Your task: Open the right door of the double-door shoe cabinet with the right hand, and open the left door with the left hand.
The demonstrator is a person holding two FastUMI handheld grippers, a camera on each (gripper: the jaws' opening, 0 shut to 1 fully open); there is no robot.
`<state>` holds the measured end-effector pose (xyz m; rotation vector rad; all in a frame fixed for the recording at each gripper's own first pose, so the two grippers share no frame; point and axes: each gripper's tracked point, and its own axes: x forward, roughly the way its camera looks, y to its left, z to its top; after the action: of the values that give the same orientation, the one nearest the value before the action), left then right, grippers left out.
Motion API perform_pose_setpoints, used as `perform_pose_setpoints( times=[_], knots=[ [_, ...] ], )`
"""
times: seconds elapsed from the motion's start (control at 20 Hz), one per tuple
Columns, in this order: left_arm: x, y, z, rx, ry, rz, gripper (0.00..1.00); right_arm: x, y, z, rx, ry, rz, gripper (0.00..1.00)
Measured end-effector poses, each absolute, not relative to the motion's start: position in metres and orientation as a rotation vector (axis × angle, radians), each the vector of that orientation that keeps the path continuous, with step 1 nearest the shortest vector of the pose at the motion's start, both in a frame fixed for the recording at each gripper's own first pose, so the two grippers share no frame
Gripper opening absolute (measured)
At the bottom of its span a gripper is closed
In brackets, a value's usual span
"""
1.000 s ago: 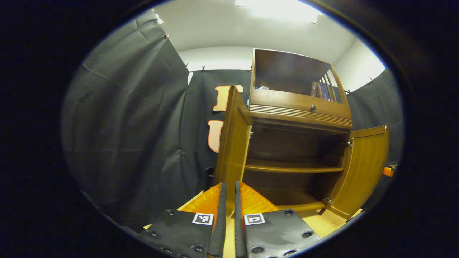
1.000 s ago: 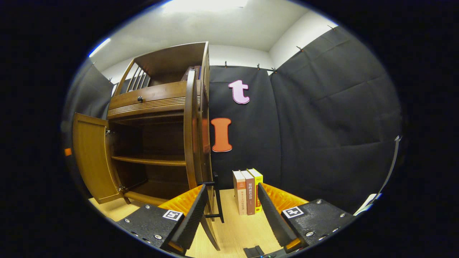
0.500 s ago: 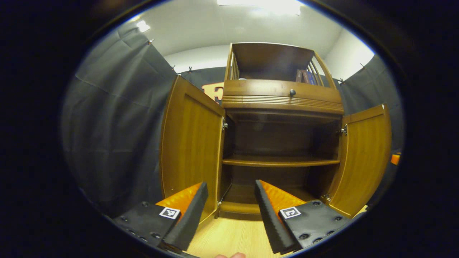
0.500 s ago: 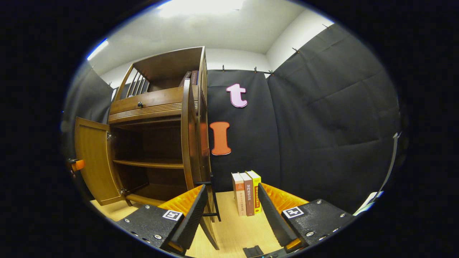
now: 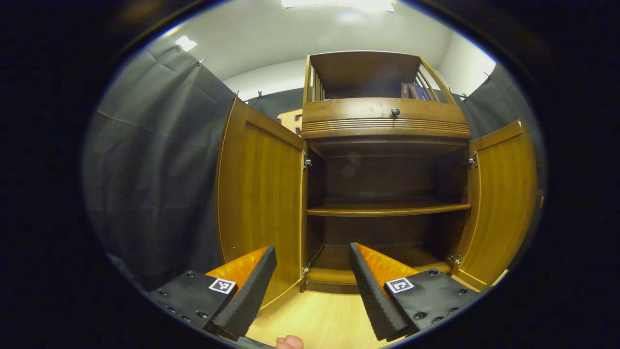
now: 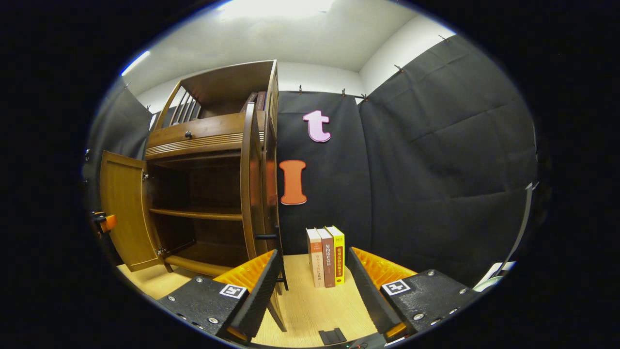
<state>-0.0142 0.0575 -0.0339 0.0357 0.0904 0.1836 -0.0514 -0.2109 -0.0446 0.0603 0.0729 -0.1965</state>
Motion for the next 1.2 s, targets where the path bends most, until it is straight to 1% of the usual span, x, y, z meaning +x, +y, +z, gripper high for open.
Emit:
perform_pose_setpoints(
  times=[0.1, 0.25, 0.6, 0.9, 0.95, 1.0, 1.2],
  knots=[
    [-0.019, 0.055, -0.027, 0.038, 0.071, 0.164, 0.99, -0.052, -0.206, -0.048, 0.059, 0.081, -0.188, 0.86],
    [-0.025, 0.062, -0.022, 0.040, 0.060, 0.180, 0.98, -0.053, -0.205, -0.055, 0.056, 0.097, -0.177, 0.86],
    [-0.031, 0.076, -0.015, 0.034, 0.040, 0.219, 0.98, -0.040, -0.195, -0.047, 0.067, 0.068, -0.153, 0.86],
    [-0.032, 0.075, -0.015, 0.047, 0.038, 0.215, 0.98, -0.039, -0.190, -0.045, 0.062, 0.067, -0.143, 0.86],
    [-0.032, 0.074, -0.015, 0.051, 0.036, 0.212, 0.98, -0.040, -0.191, -0.044, 0.060, 0.067, -0.145, 0.86],
    [-0.031, 0.072, -0.014, 0.055, 0.035, 0.208, 0.98, -0.040, -0.191, -0.045, 0.062, 0.069, -0.147, 0.92],
    [-0.030, 0.068, -0.005, 0.083, 0.006, 0.209, 0.97, -0.043, -0.194, -0.049, 0.070, 0.073, -0.155, 0.92]
  ],
)
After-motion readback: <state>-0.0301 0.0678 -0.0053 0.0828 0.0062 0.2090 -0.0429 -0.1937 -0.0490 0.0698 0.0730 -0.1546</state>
